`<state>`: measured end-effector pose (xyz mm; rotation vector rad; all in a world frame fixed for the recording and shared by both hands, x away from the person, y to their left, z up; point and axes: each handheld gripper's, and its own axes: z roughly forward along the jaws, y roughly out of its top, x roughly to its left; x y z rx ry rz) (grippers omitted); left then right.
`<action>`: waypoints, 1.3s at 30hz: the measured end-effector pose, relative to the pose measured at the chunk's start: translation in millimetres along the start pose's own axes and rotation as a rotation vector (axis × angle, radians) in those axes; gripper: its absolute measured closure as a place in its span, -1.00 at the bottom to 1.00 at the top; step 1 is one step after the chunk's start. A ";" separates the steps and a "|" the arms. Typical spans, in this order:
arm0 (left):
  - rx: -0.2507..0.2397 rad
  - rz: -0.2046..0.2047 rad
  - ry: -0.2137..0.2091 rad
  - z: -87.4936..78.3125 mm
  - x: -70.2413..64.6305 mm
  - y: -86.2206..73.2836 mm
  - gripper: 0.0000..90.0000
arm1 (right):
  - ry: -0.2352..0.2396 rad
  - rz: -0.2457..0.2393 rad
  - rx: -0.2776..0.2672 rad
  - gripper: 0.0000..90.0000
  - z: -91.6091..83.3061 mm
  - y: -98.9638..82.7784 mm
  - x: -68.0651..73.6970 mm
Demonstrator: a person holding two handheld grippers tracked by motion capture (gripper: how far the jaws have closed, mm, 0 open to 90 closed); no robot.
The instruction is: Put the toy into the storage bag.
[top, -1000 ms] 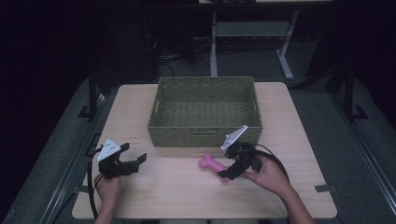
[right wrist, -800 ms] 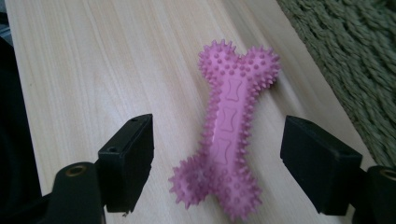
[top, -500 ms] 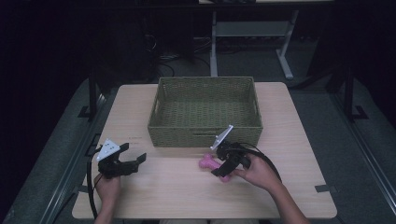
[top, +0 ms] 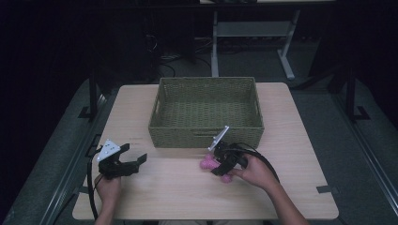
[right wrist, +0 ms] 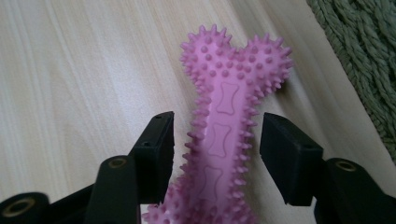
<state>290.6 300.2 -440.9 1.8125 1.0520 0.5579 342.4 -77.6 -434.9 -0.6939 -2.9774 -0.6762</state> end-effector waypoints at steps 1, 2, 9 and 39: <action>0.000 -0.001 0.000 -0.3 0.1 0.1 -0.70 | -0.002 -0.001 0.003 0.04 0.2 0.1 0.1; -0.001 -0.001 -0.001 -0.3 0.3 0.0 -0.70 | -0.005 -0.005 0.004 0.06 0.6 0.1 0.3; -0.004 -0.008 -0.003 -0.4 0.5 -0.2 -0.70 | -0.011 -0.022 0.031 0.14 6.1 0.9 0.3; -0.002 -0.005 -0.003 -0.9 0.5 -0.1 -0.70 | 0.094 -0.134 -0.003 0.29 -32.6 15.7 -4.3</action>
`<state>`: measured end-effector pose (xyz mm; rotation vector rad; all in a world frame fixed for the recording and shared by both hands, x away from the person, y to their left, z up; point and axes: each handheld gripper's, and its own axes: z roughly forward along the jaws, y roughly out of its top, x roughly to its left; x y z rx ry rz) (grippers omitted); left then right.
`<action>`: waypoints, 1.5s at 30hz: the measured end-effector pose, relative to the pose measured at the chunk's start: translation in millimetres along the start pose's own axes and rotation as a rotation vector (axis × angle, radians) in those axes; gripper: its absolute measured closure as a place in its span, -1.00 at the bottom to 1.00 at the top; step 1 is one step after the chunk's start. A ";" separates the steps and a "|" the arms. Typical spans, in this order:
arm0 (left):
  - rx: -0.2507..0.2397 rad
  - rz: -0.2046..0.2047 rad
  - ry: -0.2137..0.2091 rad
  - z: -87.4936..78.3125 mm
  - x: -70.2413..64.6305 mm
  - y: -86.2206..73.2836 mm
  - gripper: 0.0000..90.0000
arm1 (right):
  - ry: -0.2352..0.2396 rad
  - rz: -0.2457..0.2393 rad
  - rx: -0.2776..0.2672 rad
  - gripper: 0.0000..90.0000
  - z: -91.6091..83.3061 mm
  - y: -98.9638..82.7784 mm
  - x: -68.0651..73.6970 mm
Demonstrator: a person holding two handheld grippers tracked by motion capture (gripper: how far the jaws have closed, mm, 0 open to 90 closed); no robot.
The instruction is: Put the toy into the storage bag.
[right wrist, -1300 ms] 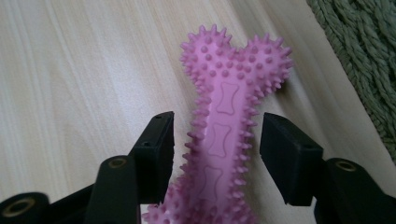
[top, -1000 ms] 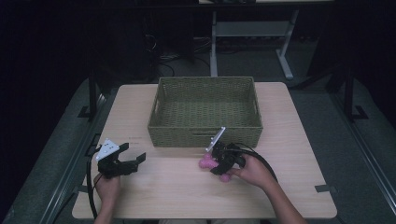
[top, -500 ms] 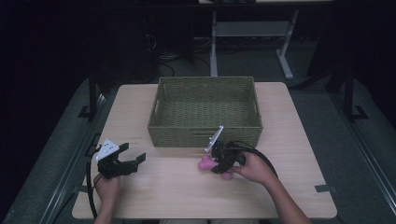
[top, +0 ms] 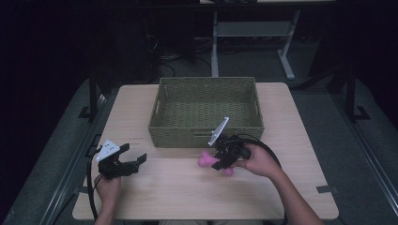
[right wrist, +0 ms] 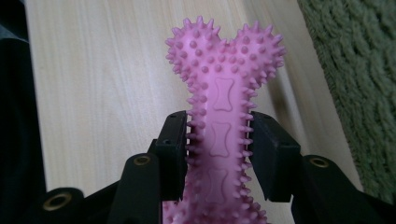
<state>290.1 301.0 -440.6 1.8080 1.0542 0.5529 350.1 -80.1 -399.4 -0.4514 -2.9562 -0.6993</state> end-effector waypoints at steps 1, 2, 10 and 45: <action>0.000 0.000 0.000 0.0 0.0 0.0 -0.70 | 0.002 -0.003 -0.005 0.29 -2.9 0.7 -0.7; 0.000 -0.001 -0.002 -0.1 0.2 0.0 -0.70 | 0.002 -0.003 -0.005 0.29 -2.9 0.7 -0.7; -0.002 -0.002 0.000 0.4 -0.2 0.0 -0.70 | 0.032 -0.022 -0.035 0.29 -21.2 5.0 -7.9; 0.000 -0.003 0.004 1.4 0.2 0.1 -0.70 | 0.018 -0.048 -0.061 0.29 -80.6 24.6 -34.9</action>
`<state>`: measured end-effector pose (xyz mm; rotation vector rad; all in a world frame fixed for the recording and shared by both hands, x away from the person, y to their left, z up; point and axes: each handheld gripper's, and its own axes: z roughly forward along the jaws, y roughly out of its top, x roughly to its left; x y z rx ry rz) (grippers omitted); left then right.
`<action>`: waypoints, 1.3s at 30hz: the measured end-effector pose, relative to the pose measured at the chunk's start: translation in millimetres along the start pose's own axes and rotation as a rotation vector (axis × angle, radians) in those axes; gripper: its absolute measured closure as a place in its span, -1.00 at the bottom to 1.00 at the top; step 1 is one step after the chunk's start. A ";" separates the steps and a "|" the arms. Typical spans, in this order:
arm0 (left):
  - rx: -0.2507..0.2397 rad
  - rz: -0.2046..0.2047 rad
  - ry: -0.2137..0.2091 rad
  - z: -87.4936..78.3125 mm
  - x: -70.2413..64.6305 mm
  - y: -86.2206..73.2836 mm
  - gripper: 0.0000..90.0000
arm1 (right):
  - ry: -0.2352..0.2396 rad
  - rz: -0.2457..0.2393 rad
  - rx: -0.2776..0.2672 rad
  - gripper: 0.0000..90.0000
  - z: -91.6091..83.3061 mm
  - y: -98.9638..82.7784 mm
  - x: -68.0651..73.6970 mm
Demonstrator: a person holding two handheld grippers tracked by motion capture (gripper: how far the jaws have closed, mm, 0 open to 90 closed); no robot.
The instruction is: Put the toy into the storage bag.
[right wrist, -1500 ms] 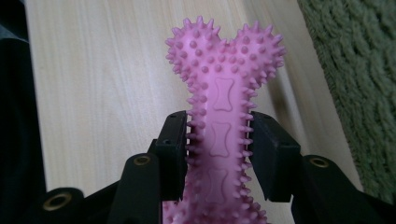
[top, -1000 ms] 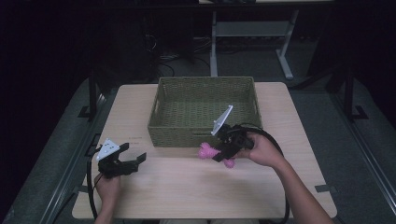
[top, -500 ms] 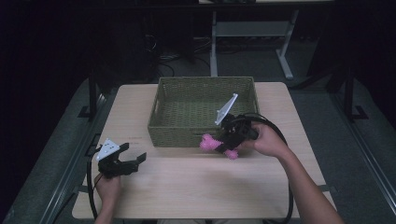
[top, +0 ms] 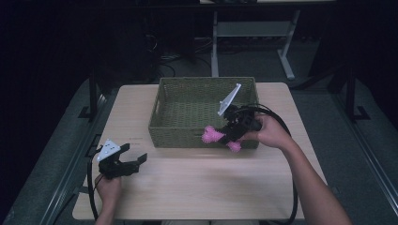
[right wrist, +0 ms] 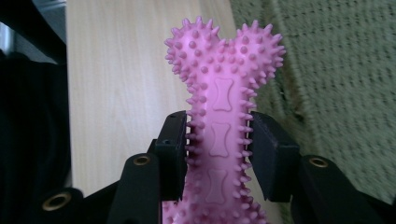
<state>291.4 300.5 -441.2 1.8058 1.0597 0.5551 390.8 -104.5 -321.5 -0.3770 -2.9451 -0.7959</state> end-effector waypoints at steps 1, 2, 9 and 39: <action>0.000 0.000 0.000 0.0 0.0 0.0 -0.70 | 0.000 0.000 0.000 0.29 0.0 0.0 0.0; 0.000 -0.001 -0.003 -0.3 0.1 0.1 -0.70 | -0.004 0.002 0.006 0.29 -2.5 1.6 -1.9; -0.003 -0.006 -0.001 -0.4 0.3 -0.2 -0.70 | -0.007 0.001 -0.005 0.29 -10.4 5.7 -9.5; -0.003 -0.009 0.000 0.1 1.7 -0.1 -0.70 | -0.035 0.019 0.009 0.29 -33.8 25.8 -46.6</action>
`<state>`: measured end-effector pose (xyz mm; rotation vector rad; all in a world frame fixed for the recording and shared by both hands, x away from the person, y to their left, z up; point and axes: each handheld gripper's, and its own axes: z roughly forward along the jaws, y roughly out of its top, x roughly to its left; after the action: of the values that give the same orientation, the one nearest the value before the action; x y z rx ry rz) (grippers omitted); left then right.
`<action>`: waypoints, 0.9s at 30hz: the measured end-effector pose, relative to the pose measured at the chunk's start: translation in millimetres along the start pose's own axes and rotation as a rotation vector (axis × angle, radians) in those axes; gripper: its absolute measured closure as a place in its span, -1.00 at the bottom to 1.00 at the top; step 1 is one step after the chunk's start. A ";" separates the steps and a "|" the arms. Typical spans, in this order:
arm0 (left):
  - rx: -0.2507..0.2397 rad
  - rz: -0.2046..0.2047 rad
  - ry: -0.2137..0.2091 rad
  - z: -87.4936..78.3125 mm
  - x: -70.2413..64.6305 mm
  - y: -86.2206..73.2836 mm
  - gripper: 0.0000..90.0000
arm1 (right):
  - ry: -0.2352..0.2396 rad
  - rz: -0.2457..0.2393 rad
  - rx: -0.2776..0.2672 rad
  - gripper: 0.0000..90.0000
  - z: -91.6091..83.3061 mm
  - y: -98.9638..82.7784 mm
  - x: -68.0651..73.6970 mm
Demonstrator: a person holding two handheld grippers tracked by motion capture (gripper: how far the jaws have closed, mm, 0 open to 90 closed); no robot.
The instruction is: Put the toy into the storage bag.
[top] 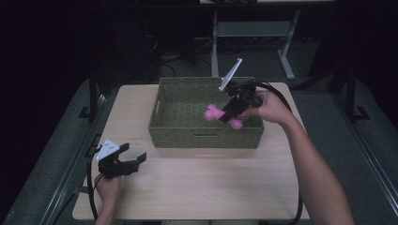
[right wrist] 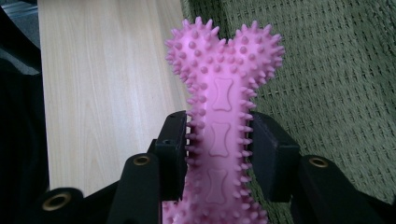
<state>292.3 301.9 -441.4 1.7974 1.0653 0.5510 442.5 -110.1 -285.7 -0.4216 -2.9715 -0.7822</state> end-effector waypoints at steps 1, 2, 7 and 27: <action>-0.001 0.001 0.000 0.0 -0.2 0.0 -0.70 | -0.001 0.000 0.003 0.29 -0.4 1.1 -0.7; -0.001 0.001 0.000 0.0 -0.2 0.0 -0.70 | -0.001 0.000 0.003 0.29 -0.4 1.1 -0.7; -0.002 -0.004 0.000 0.0 0.3 0.0 -0.70 | 0.000 0.017 0.007 0.29 2.5 4.2 -9.9; -0.002 -0.005 0.000 0.1 0.4 0.1 -0.70 | 0.008 0.083 0.044 0.29 24.8 0.5 -41.2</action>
<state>292.6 302.2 -441.5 1.7926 1.0681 0.5488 483.0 -107.8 -311.5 -0.5344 -2.9364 -0.7072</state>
